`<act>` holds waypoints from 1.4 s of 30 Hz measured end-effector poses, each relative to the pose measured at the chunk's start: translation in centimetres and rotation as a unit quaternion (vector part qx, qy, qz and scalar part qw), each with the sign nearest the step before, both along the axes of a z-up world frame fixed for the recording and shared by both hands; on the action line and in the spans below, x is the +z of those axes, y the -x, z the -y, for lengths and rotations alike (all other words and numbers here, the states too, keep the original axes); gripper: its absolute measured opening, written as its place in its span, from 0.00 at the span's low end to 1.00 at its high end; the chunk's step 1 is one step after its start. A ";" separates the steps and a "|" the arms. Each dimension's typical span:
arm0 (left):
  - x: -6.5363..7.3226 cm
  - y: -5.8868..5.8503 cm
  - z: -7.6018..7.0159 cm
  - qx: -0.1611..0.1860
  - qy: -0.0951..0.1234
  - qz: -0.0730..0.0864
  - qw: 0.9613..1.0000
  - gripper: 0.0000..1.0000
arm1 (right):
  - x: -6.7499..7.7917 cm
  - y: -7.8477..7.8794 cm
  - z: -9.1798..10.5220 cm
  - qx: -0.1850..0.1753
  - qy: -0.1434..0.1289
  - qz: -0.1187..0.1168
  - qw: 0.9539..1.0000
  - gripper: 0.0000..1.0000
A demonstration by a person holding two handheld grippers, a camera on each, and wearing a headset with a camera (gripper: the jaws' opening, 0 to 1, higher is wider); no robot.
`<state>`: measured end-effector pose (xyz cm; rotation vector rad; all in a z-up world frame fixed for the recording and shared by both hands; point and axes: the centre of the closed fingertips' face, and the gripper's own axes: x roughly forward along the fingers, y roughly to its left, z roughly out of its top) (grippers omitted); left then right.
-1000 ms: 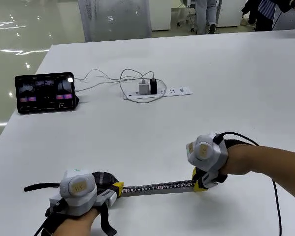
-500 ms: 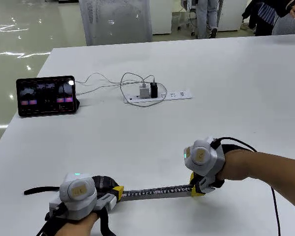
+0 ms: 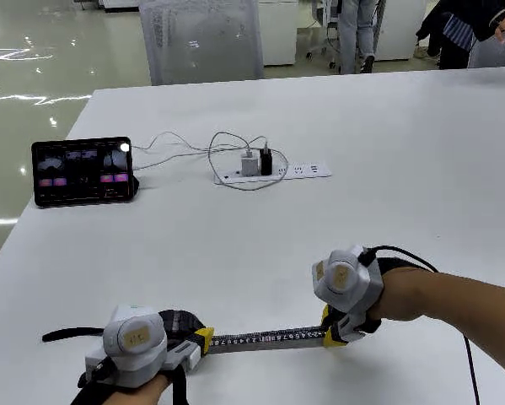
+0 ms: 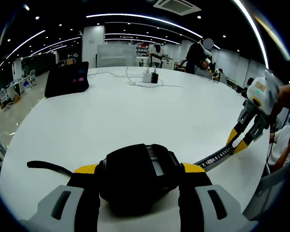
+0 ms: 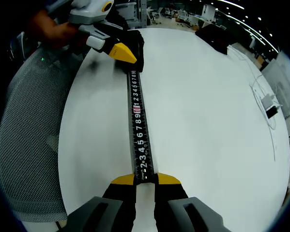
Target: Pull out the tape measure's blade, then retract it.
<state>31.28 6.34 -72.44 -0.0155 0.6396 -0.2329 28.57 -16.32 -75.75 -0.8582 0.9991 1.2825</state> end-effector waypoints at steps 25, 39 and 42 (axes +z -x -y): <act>-0.1 -0.1 -0.1 0.000 0.003 -0.001 1.000 0.62 | 0.0 -0.1 -1.3 0.009 0.003 0.002 1.000 0.10; -0.1 0.0 0.0 -0.001 0.004 -0.003 1.000 0.62 | 0.0 -0.1 -2.2 0.012 -0.002 0.000 1.000 0.10; 0.0 0.0 0.0 -0.001 0.004 -0.003 1.000 0.62 | 0.0 -0.1 -2.3 0.010 -0.003 -0.002 1.000 0.10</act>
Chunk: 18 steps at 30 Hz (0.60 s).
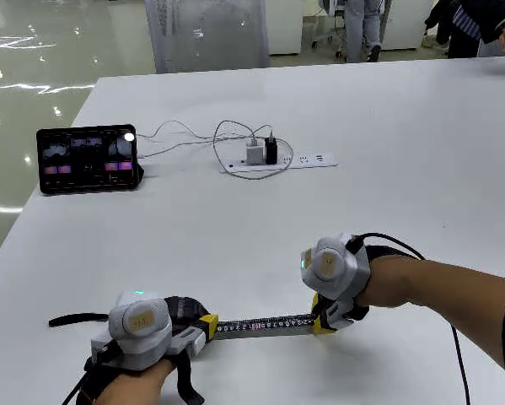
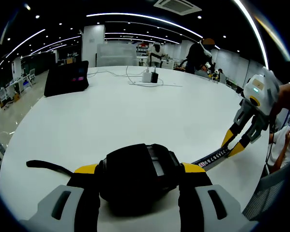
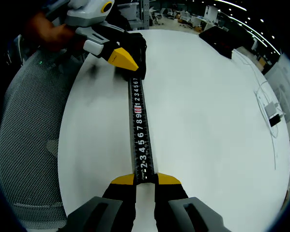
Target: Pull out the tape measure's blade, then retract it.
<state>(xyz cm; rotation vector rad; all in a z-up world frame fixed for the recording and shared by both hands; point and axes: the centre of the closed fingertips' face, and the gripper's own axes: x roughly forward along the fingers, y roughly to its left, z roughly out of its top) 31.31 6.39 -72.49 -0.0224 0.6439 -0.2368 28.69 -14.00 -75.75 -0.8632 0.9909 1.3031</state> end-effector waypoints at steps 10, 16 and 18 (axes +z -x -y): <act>0.0 0.0 0.0 0.000 0.001 -0.001 1.000 0.62 | -0.1 0.0 -0.5 0.001 0.004 0.002 1.000 0.10; 0.0 0.0 0.0 0.001 0.002 -0.002 1.000 0.61 | 0.0 0.0 -0.7 0.001 0.007 0.001 1.000 0.10; 0.0 0.0 0.0 0.001 0.002 -0.002 1.000 0.61 | 0.0 0.0 -0.8 -0.001 0.005 0.001 1.000 0.10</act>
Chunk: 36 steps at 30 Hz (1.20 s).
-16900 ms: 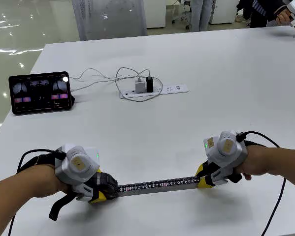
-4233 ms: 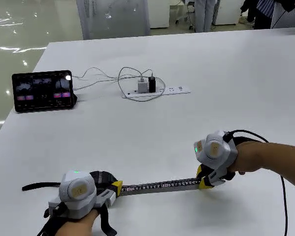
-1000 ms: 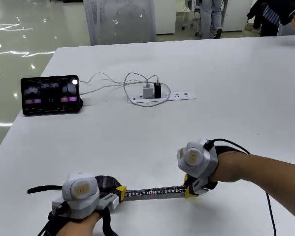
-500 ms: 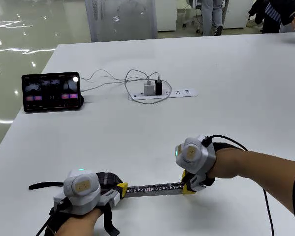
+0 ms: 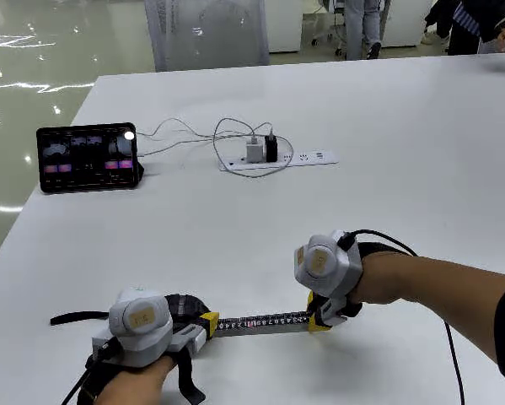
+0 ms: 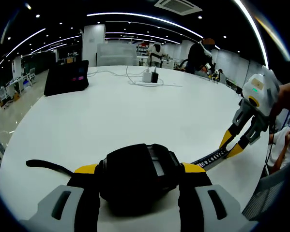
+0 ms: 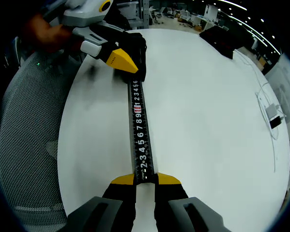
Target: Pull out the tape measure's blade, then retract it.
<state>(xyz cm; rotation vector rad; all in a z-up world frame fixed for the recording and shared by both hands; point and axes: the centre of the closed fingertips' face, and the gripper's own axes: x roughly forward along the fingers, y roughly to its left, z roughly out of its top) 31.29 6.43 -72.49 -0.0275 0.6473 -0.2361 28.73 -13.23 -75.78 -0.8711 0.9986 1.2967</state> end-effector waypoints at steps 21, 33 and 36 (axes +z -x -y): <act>0.0 0.2 0.0 -0.001 0.014 -0.003 1.000 0.61 | 0.1 -0.1 -0.7 -0.002 -0.008 -0.005 1.000 0.10; 0.0 0.1 0.1 -0.011 0.010 -0.003 1.000 0.61 | 0.1 0.0 -1.3 0.005 -0.009 -0.006 1.000 0.10; 0.0 0.1 0.1 -0.011 0.010 -0.002 1.000 0.61 | 0.1 0.0 -1.5 0.004 -0.010 -0.007 1.000 0.10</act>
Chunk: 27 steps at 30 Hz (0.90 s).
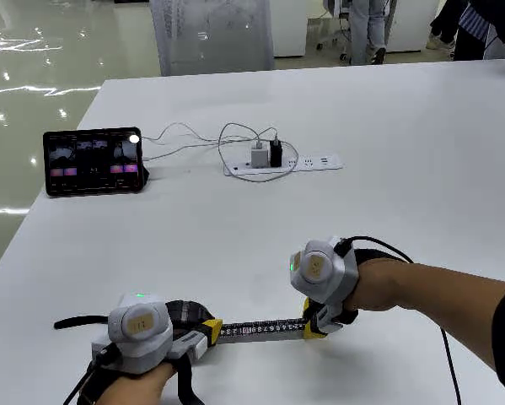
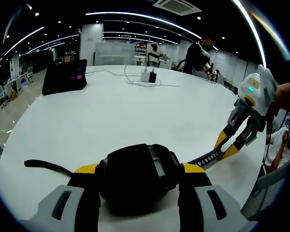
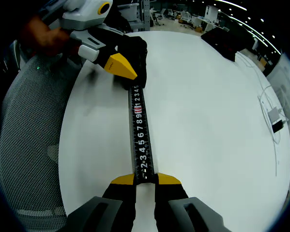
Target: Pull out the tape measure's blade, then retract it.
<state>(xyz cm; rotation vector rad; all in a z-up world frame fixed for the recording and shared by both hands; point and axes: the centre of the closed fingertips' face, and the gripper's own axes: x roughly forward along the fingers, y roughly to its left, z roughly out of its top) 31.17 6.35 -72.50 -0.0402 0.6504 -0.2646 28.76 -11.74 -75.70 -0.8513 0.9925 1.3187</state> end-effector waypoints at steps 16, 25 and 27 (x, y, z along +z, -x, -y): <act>0.0 0.0 0.0 0.000 0.002 -0.002 1.000 0.61 | 0.0 0.1 -1.1 -0.002 -0.005 -0.003 1.000 0.10; 0.0 0.1 0.0 0.000 0.004 -0.002 1.000 0.61 | 0.0 0.1 -1.6 -0.001 -0.008 -0.003 1.000 0.10; 0.0 0.1 0.0 0.000 0.004 -0.002 1.000 0.61 | 0.0 0.1 -1.8 -0.001 -0.008 -0.003 1.000 0.10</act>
